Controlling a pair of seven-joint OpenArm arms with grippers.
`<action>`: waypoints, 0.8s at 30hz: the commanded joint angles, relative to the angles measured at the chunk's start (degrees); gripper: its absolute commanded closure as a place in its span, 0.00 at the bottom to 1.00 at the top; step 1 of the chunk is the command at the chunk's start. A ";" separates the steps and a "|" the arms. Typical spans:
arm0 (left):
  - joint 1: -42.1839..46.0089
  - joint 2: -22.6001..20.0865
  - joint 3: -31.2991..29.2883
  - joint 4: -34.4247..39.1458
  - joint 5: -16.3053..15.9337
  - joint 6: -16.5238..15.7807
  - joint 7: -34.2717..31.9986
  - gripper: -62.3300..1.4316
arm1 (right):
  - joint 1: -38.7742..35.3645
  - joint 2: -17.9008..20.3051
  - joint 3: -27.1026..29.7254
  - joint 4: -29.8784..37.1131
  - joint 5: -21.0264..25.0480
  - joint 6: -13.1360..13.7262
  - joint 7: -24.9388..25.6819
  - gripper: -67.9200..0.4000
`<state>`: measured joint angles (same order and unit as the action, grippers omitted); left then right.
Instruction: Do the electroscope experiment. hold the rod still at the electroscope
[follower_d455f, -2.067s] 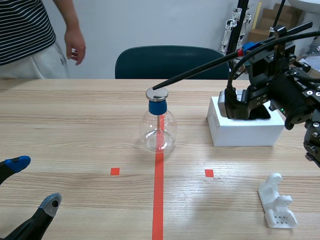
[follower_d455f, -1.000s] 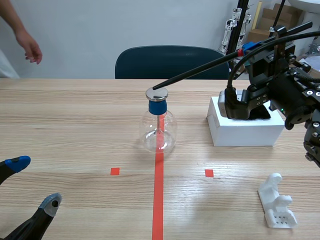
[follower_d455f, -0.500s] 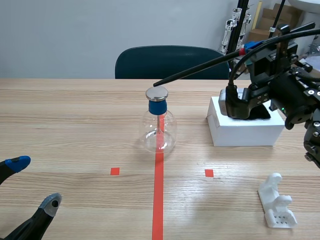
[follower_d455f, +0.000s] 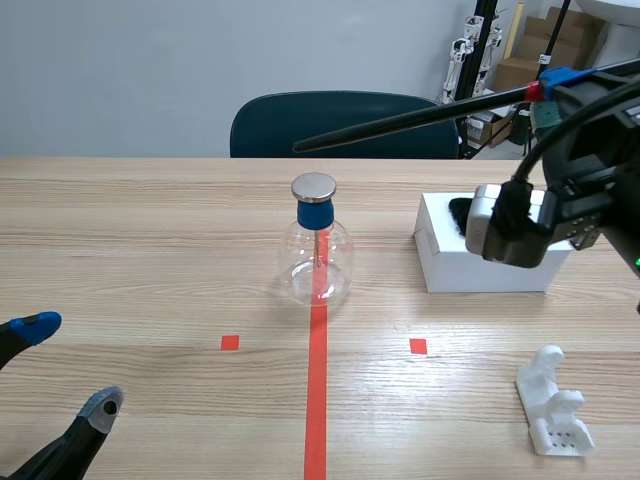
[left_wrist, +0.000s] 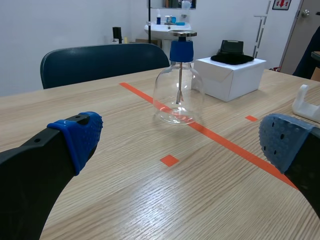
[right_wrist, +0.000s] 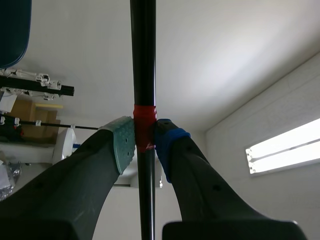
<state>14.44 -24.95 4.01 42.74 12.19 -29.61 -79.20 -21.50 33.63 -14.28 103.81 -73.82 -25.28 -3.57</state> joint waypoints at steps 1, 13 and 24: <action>-0.17 -0.50 -0.15 1.09 -0.55 0.07 -0.98 0.00 | -1.90 -0.04 0.74 2.36 0.79 -1.84 -1.73 0.92; -0.17 -0.50 -0.15 1.09 -0.55 0.07 -0.98 0.00 | -20.81 -2.01 1.31 7.98 1.40 -13.99 -3.80 0.92; -0.17 -0.50 -0.15 1.09 -0.55 0.07 -0.96 0.00 | -29.73 -3.82 0.70 8.00 6.99 -19.58 2.62 0.92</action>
<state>14.44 -24.95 4.01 42.74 12.19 -29.61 -79.20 -51.59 29.82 -13.52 110.50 -67.16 -41.34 -1.23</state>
